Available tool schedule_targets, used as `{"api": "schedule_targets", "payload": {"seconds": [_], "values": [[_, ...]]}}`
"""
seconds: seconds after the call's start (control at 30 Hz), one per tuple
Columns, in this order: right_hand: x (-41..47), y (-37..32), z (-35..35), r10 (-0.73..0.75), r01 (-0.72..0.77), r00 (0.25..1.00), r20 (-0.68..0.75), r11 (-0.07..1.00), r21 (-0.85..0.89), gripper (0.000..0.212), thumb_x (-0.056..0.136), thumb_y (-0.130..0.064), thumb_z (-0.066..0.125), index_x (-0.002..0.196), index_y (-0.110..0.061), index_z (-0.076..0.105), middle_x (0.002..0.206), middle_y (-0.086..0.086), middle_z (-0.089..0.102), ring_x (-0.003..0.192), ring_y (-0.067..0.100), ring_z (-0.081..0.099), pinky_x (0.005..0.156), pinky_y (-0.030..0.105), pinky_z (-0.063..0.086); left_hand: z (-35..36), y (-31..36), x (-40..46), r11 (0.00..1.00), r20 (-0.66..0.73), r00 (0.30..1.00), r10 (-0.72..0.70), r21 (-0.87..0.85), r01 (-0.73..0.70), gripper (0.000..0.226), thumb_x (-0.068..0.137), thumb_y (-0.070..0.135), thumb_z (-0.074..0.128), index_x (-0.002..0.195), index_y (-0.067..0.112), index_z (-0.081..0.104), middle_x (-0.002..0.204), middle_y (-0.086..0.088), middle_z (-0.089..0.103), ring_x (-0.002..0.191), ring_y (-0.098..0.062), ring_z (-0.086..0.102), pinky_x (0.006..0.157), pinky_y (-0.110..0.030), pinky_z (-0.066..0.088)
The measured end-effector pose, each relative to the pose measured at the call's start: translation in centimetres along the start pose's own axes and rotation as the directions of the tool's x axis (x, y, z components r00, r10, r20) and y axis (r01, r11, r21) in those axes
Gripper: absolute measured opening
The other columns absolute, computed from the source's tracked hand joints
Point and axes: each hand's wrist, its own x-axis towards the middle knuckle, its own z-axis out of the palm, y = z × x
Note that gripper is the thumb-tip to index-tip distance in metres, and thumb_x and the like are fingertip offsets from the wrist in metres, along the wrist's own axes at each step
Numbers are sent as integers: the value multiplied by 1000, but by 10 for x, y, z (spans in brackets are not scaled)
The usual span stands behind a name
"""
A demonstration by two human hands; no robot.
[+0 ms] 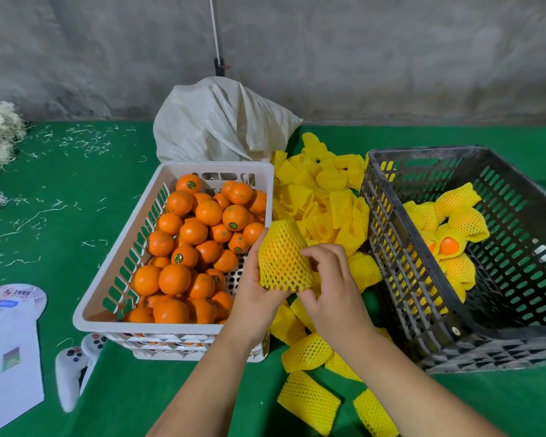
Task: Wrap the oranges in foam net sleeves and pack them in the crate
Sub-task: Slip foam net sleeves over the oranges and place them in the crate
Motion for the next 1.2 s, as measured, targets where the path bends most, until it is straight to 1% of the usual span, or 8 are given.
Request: {"api": "schedule_targets", "payload": {"seconds": [0.2,0.33,0.5,0.6,0.8,0.97,1.13,1.2], "values": [[-9,4,9,48,-48,999,-12,999,5,30,82,4,65,107,-10,57,105,-1,50,89,7,46,73,24,44,5,0,0,994,-144,985,91,73,-81,82,89,-3,79,154,34,47,144,2,61,132,-21,61,102,-37,55],[-6,-4,0,401,-400,914,62,865,304,29,82,-17,60,106,-32,53,105,-5,58,92,12,58,71,21,50,6,-1,0,979,-190,975,113,191,-76,91,84,-3,79,156,38,41,147,19,55,136,-6,54,104,-22,51],[8,-15,-4,501,-598,796,339,571,562,92,69,-64,75,146,-46,28,130,-27,55,110,-10,61,79,12,53,17,5,-6,947,-98,989,108,313,-72,92,95,12,78,159,46,22,148,44,43,138,13,45,106,-14,46],[9,-19,7,474,-609,788,393,506,611,86,70,-47,85,145,-43,42,132,-19,64,121,4,63,94,26,53,21,6,-12,908,-27,994,110,409,-90,101,95,2,73,164,39,10,141,59,33,133,28,36,101,0,36],[14,-9,-4,534,-513,784,316,272,814,85,71,-35,91,145,-27,50,135,1,67,125,22,64,92,34,58,19,11,-21,755,140,975,175,616,-224,99,96,27,75,168,32,8,164,32,19,153,3,25,116,-22,39],[41,41,-80,677,-404,713,181,185,896,98,73,-33,92,154,-22,37,147,8,56,128,30,61,97,46,56,-40,6,1,738,-45,994,96,674,-41,85,96,51,68,163,38,19,143,14,28,136,-11,38,112,-45,45],[65,89,-148,874,-107,485,38,16,994,100,66,-62,87,137,-9,41,130,17,57,95,27,76,80,41,62,-108,-6,54,319,-169,912,-375,900,297,82,98,50,68,163,24,24,158,-20,34,145,-43,36,119,-57,35],[68,104,-153,886,-247,455,84,35,968,98,82,-64,74,154,-12,31,143,12,56,117,22,69,101,40,55,-116,-13,67,105,-180,825,-535,955,276,83,100,55,61,165,25,20,162,-22,31,147,-47,32,120,-56,32]]}}
